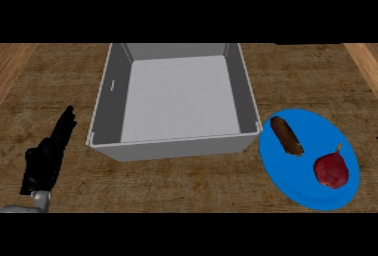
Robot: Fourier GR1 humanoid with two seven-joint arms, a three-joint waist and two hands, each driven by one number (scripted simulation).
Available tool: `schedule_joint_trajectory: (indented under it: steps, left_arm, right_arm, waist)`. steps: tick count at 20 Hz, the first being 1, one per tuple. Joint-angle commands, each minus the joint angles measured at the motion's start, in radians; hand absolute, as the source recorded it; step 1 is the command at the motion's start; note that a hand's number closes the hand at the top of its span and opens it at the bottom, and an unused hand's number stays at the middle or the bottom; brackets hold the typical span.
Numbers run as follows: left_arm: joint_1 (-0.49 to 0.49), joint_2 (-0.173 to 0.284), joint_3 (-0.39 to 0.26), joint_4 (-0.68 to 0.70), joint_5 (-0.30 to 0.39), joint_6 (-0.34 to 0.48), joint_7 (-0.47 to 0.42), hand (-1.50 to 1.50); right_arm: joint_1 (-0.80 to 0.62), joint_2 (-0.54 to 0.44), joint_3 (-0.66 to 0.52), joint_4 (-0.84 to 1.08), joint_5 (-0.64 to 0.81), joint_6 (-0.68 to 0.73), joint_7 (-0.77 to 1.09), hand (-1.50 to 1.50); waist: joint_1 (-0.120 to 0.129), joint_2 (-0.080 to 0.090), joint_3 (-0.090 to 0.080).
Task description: Pick the pear from the plate and place it in the cardboard box
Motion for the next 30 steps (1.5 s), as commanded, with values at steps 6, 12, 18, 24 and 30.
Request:
schedule_joint_trajectory:
  steps: [6, 12, 18, 24, 30]
  left_arm:
    - [0.000, -0.028, -0.010, 0.005, -0.048, 0.036, 0.013, 0.00]
    - [0.022, -0.038, -0.026, -0.025, -0.065, 0.043, 0.011, 0.00]
    - [0.008, -0.045, -0.012, -0.019, -0.063, 0.000, 0.014, 0.00]
    - [-0.016, -0.044, 0.064, 0.013, -0.065, -0.065, 0.013, 0.00]
    - [0.012, -0.122, 0.002, -0.110, -0.164, 0.004, 0.131, 0.00]
  right_arm:
    - [0.287, -0.240, 0.123, -0.076, 0.159, 0.203, 0.241, -1.50]
    - [0.391, -0.421, 0.214, -0.160, 0.150, 0.456, 0.470, -1.50]
    - [0.294, -0.441, 0.284, -0.282, 0.142, 0.504, 0.725, -1.50]
    - [0.251, -0.365, 0.292, -0.281, 0.227, 0.519, 0.823, -1.50]
    - [0.209, -0.297, 0.332, -0.263, 0.332, 0.513, 0.897, -1.50]
  waist:
    - [-0.002, -0.001, -0.005]
    - [0.005, -0.002, -0.005]
    - [0.020, 0.000, -0.003]
    - [0.013, 0.000, -0.002]
    - [0.017, -0.001, -0.002]
